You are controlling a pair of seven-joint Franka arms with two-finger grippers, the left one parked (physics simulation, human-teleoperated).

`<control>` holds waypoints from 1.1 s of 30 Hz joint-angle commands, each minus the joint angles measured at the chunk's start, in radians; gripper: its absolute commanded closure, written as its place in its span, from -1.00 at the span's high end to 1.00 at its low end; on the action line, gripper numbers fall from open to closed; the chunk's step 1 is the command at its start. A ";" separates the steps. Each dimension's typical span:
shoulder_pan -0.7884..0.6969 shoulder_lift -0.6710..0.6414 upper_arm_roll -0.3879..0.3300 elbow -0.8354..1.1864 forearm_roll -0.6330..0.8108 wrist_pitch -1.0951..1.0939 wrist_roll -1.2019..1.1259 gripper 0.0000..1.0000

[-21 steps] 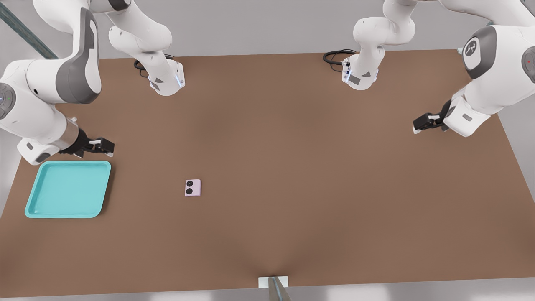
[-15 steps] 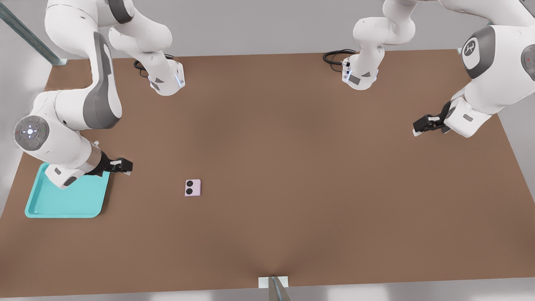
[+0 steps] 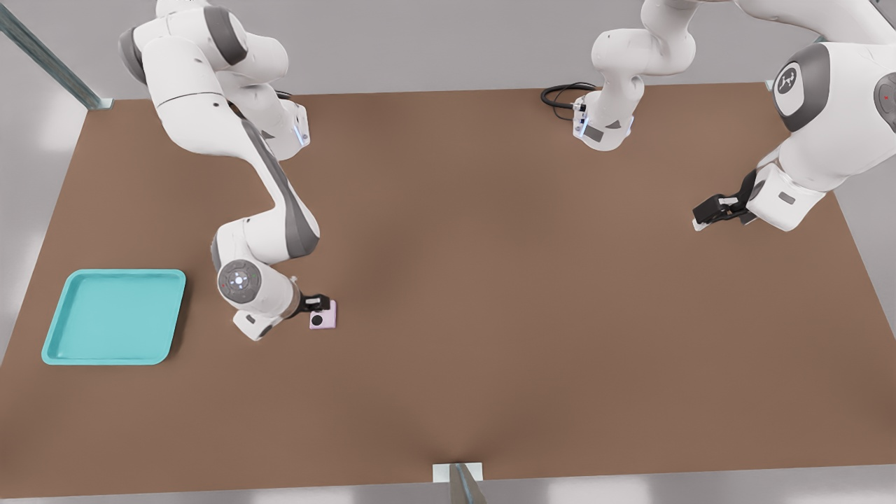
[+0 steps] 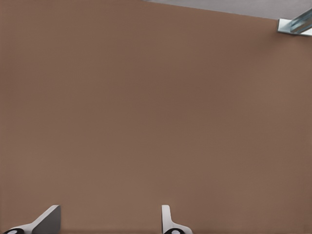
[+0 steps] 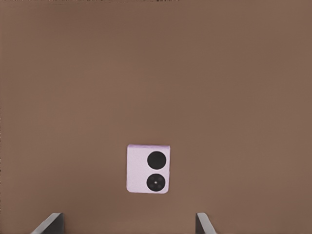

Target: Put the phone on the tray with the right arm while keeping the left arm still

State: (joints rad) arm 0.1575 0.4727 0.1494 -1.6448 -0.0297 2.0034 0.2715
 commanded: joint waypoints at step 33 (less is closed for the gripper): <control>-0.013 0.129 0.009 -0.176 0.001 0.298 -0.112 1.00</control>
State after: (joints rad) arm 0.1433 0.6023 0.1589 -1.8219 -0.0307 2.2975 0.4064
